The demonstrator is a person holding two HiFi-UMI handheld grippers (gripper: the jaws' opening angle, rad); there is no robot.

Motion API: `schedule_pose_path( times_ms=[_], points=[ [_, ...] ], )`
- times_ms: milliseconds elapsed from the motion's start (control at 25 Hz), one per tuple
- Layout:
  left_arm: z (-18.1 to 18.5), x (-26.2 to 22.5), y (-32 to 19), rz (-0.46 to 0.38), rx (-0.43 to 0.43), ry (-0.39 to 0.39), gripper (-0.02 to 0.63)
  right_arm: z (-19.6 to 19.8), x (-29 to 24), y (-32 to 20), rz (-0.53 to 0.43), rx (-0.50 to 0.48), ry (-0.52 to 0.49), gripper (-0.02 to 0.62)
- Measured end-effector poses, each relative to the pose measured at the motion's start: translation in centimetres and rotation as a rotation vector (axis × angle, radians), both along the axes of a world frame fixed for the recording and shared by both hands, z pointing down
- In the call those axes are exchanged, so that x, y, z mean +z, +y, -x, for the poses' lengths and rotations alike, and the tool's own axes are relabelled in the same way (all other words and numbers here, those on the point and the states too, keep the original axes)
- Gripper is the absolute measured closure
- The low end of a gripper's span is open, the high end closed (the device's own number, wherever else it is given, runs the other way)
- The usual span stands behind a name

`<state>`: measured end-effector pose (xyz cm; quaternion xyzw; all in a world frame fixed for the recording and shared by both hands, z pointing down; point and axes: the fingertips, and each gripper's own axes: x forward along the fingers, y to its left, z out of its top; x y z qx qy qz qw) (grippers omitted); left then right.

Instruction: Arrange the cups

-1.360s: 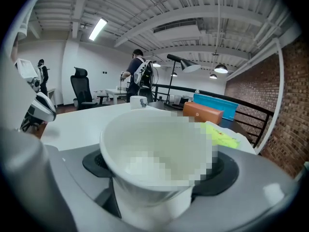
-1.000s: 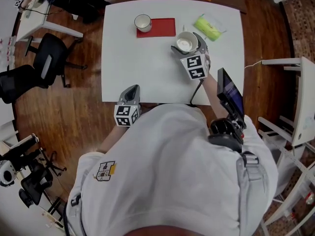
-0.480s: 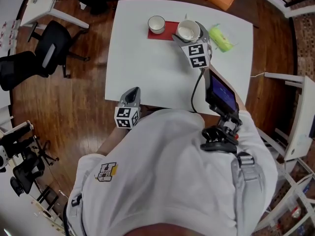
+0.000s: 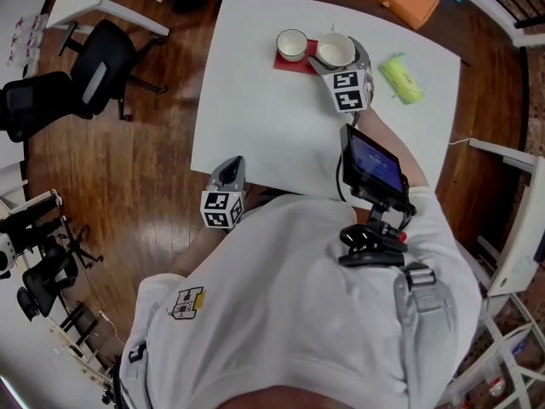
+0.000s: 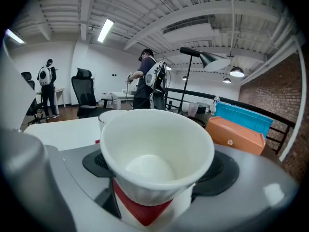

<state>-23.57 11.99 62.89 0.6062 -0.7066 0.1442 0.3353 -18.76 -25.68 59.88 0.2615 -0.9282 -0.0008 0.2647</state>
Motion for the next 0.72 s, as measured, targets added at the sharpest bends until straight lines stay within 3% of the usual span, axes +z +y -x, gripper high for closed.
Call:
schedule_pose_path(
  times_ms=[440,720],
  points=[
    [2.4,0.7,-1.4,0.033,-0.011,0.003,0.604,2.6,3.7,-1.0,0.032,0.018,0.019,0.114],
    [1.6,0.9,-1.9,0.035,0.002,0.004,0.604,2.6,3.7,-0.8,0.015,0.007,0.001,0.114]
  ],
)
